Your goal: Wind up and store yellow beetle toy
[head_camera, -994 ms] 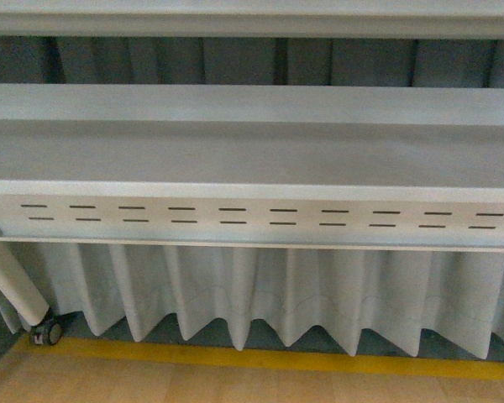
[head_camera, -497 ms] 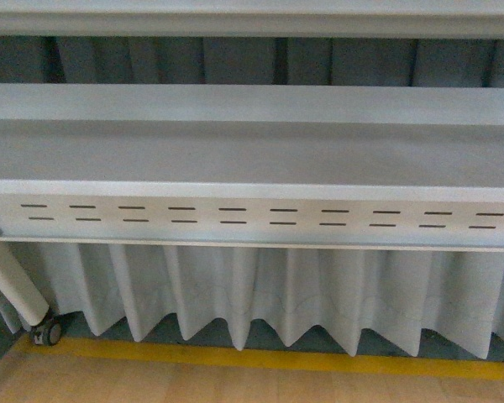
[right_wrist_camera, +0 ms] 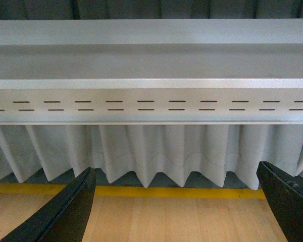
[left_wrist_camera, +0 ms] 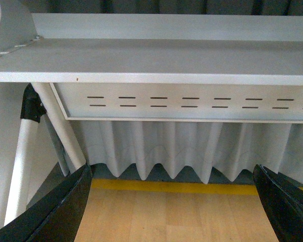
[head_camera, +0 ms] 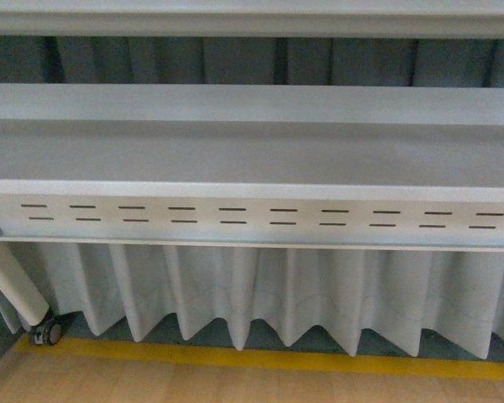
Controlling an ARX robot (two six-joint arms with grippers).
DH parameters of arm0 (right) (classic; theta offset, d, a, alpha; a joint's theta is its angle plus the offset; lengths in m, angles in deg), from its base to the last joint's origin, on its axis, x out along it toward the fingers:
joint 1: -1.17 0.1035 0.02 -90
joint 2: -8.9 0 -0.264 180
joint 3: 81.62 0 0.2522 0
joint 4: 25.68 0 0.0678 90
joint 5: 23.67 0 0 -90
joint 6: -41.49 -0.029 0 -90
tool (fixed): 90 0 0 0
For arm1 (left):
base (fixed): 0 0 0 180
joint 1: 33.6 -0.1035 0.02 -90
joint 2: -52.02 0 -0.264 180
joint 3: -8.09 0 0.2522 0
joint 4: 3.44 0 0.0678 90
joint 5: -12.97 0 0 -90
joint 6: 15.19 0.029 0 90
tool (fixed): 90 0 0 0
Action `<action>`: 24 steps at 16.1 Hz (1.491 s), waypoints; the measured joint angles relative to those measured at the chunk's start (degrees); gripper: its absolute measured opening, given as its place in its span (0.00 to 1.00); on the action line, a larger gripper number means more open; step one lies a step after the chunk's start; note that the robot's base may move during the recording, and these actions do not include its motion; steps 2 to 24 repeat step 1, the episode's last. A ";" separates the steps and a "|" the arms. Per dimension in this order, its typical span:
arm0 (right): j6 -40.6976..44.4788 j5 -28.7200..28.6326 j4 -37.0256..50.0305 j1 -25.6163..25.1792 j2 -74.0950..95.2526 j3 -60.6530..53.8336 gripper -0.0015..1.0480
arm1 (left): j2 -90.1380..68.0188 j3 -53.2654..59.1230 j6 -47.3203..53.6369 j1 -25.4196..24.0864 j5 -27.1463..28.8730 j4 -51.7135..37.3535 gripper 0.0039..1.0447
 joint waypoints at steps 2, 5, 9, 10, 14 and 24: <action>0.00 0.00 0.00 0.00 0.00 0.00 0.94 | 0.00 0.00 0.00 0.00 0.00 0.00 0.94; 0.00 0.00 0.00 0.00 0.00 0.00 0.94 | 0.00 0.00 0.00 0.00 0.00 0.00 0.94; 0.00 0.00 0.00 0.00 0.00 0.00 0.94 | 0.00 0.00 0.00 0.00 0.00 0.00 0.94; 0.00 0.00 0.00 0.00 0.00 0.00 0.94 | 0.00 0.00 0.00 0.00 0.00 0.00 0.94; 0.00 0.00 0.00 0.00 0.00 0.00 0.94 | 0.00 0.00 0.00 0.00 0.00 0.00 0.94; 0.00 0.00 0.00 0.00 0.00 0.00 0.94 | 0.00 0.00 0.00 0.00 0.00 0.00 0.94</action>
